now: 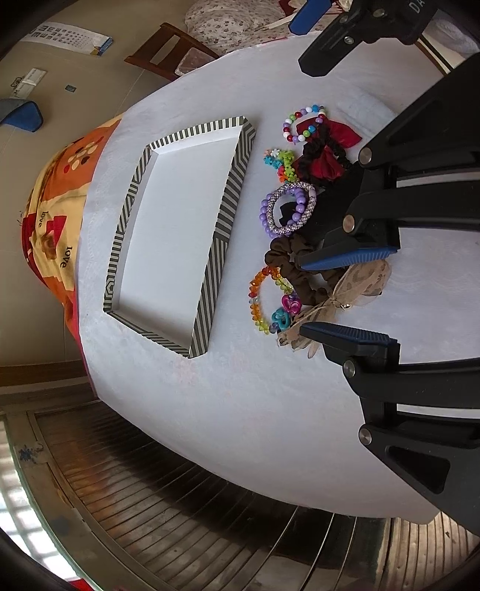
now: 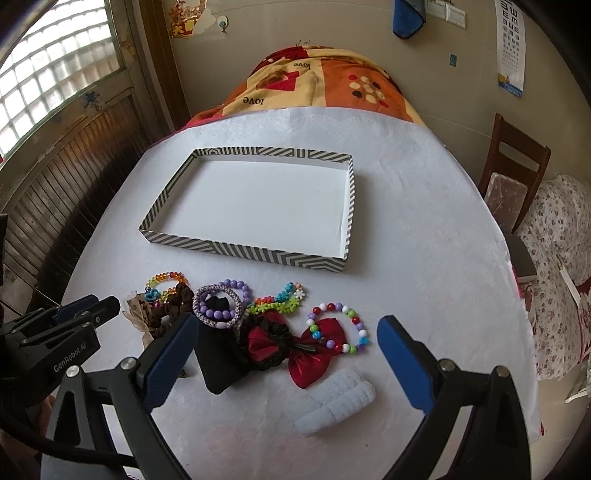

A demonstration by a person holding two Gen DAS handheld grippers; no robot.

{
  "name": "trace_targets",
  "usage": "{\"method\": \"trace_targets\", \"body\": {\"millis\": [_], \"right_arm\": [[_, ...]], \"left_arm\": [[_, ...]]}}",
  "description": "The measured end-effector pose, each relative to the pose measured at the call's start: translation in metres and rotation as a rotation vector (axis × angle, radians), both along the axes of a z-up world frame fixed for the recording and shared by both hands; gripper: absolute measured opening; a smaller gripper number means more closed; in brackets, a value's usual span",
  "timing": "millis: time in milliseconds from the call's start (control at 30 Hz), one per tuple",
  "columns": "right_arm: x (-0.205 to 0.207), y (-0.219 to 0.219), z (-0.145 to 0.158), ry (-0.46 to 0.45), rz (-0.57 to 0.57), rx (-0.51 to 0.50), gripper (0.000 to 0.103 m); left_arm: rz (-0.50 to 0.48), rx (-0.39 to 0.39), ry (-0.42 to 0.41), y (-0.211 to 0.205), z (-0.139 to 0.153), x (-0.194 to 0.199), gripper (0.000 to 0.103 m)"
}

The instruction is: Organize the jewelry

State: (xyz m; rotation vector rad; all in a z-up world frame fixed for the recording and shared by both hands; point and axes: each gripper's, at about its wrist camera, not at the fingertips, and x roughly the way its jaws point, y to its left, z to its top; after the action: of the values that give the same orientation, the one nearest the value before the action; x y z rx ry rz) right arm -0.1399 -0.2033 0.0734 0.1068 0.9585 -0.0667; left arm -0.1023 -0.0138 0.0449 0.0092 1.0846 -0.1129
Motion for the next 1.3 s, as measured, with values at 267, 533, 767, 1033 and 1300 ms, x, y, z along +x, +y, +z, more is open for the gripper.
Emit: {"method": "trace_targets", "body": {"millis": [267,533,767,1033,1300], "right_arm": [[-0.0005,0.0003,0.0002,0.005,-0.003,-0.005,0.1],[-0.0008,-0.0013,0.0002,0.006,-0.003,-0.011,0.1],[-0.0002,-0.0042,-0.0021,0.012,-0.014,0.011,0.1],[0.0,-0.0007,-0.004,0.004,0.001,-0.006,0.1],[-0.0005,-0.0016,-0.006,-0.013,-0.008,-0.019,0.1]], "left_arm": [[-0.001,-0.003,-0.002,-0.0005,0.0013,-0.0014,0.021],[0.0,-0.003,-0.002,-0.0004,0.0017,-0.0021,0.021],[-0.002,-0.004,0.0,-0.0007,0.0018,-0.0029,0.021],[-0.008,0.007,0.004,-0.0027,-0.0001,-0.0022,0.021],[-0.009,0.008,0.003,-0.0012,-0.0011,0.0,0.021]]}}
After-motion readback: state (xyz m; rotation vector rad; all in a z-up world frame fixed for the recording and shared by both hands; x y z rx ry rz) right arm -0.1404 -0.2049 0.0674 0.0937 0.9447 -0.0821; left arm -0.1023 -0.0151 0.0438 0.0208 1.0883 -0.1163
